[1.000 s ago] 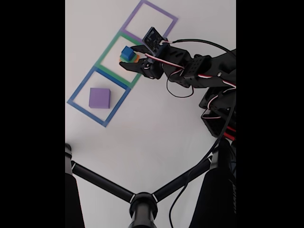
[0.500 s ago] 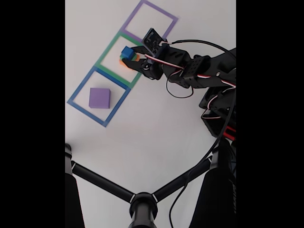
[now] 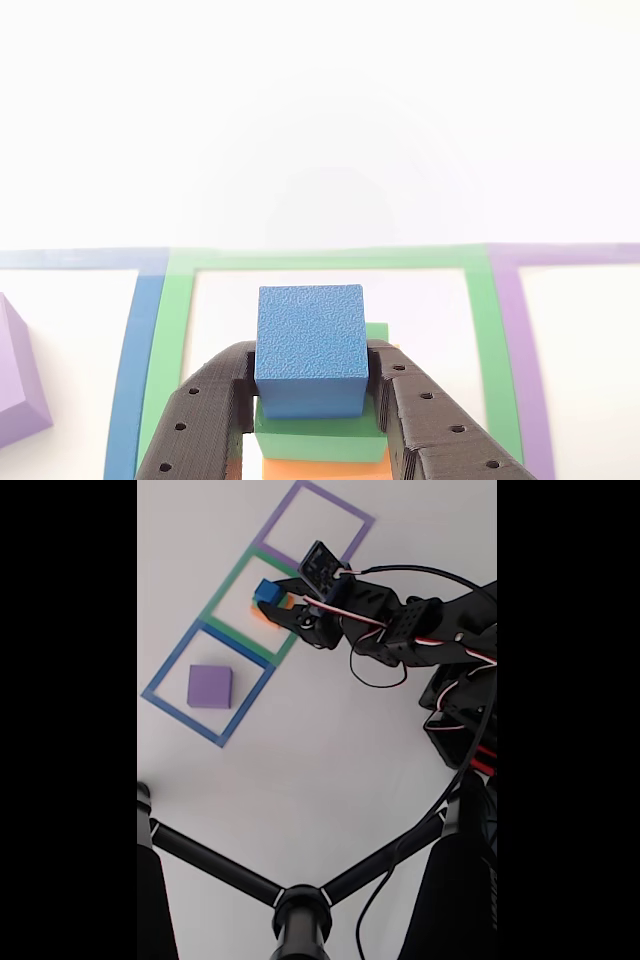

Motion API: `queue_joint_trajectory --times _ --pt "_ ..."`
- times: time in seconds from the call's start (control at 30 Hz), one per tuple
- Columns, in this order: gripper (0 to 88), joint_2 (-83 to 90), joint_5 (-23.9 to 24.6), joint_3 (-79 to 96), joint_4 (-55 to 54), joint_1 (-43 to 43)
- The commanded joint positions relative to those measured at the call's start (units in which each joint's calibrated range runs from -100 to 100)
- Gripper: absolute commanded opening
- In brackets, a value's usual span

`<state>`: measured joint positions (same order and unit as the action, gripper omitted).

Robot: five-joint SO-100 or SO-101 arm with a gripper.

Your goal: Tower of hanoi

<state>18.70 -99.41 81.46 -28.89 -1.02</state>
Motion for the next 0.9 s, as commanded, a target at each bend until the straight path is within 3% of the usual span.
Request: queue_joint_trajectory --times 0.0,0.17,0.3,0.47,0.7,0.87 --pt "4.6 1.12 -0.59 -1.83 -1.07 -0.80" --pt "4.5 5.24 -0.59 -3.92 4.20 -2.14" --pt "4.4 12.43 -0.59 -7.46 15.69 -2.52" --pt "4.1 23.81 -0.59 -17.55 42.82 -2.14" --pt "3.9 27.28 -0.59 -47.37 83.39 -5.11" --pt "3.9 26.96 -0.59 -63.10 99.82 -9.52"
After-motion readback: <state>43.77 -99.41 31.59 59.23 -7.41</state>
